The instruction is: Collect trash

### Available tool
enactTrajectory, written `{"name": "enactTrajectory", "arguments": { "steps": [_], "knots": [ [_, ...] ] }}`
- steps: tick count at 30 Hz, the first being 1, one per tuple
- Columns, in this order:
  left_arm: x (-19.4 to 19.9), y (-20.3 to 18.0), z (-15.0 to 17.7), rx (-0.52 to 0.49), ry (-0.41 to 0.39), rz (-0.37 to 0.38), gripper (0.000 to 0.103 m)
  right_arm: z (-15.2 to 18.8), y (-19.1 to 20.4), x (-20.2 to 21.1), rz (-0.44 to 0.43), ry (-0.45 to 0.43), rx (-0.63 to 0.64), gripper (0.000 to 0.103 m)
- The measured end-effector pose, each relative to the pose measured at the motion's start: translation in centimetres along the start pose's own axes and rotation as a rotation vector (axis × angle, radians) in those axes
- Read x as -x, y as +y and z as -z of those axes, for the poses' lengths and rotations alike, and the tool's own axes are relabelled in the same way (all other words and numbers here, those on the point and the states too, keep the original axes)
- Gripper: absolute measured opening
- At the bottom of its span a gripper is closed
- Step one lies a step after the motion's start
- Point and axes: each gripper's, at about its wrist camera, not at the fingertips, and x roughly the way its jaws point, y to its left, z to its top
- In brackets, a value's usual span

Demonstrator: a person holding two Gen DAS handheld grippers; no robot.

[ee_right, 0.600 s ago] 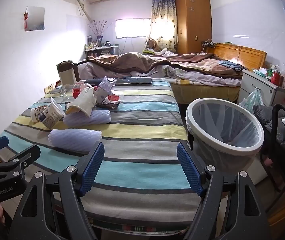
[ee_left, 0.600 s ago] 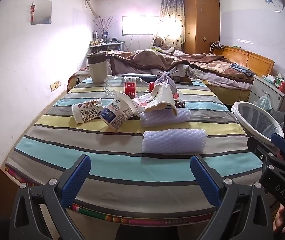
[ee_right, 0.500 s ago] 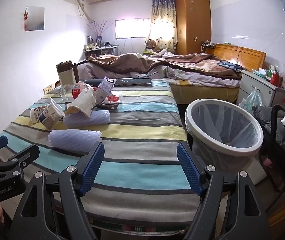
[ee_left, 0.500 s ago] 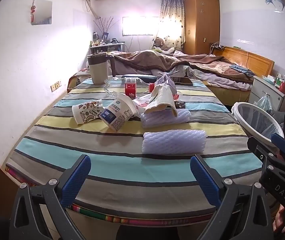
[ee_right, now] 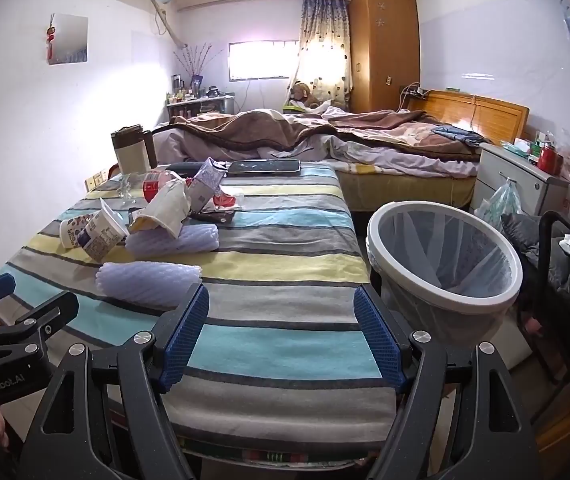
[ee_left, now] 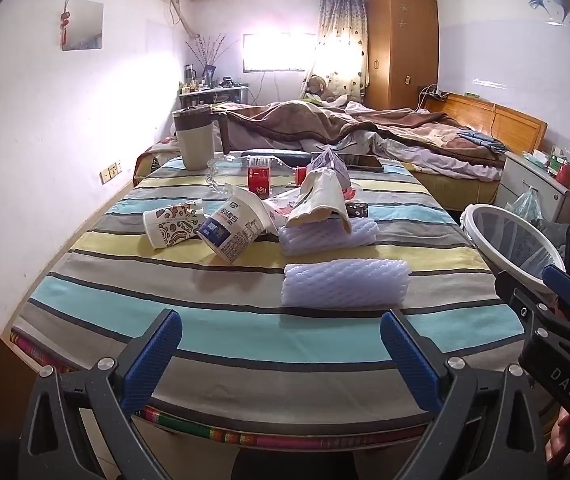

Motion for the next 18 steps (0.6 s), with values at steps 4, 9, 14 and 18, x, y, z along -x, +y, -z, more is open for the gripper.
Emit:
{"name": "enactTrajectory", "arguments": {
  "steps": [4, 9, 14, 18],
  "knots": [
    [-0.12, 0.11, -0.02, 0.003, 0.002, 0.001, 0.101, 0.14, 0.12, 0.12, 0.008, -0.003, -0.002, 0.076],
    [-0.04, 0.26, 0.06, 0.008, 0.002, 0.000, 0.101, 0.13, 0.02, 0.19, 0.007, -0.002, -0.004, 0.076],
    [0.01, 0.47, 0.12, 0.010, 0.002, 0.001, 0.101, 0.15, 0.14, 0.14, 0.012, -0.003, -0.002, 0.076],
    [0.02, 0.54, 0.14, 0.011, 0.001, 0.001, 0.101, 0.19, 0.07, 0.22, 0.010, -0.002, -0.004, 0.076]
  ]
}}
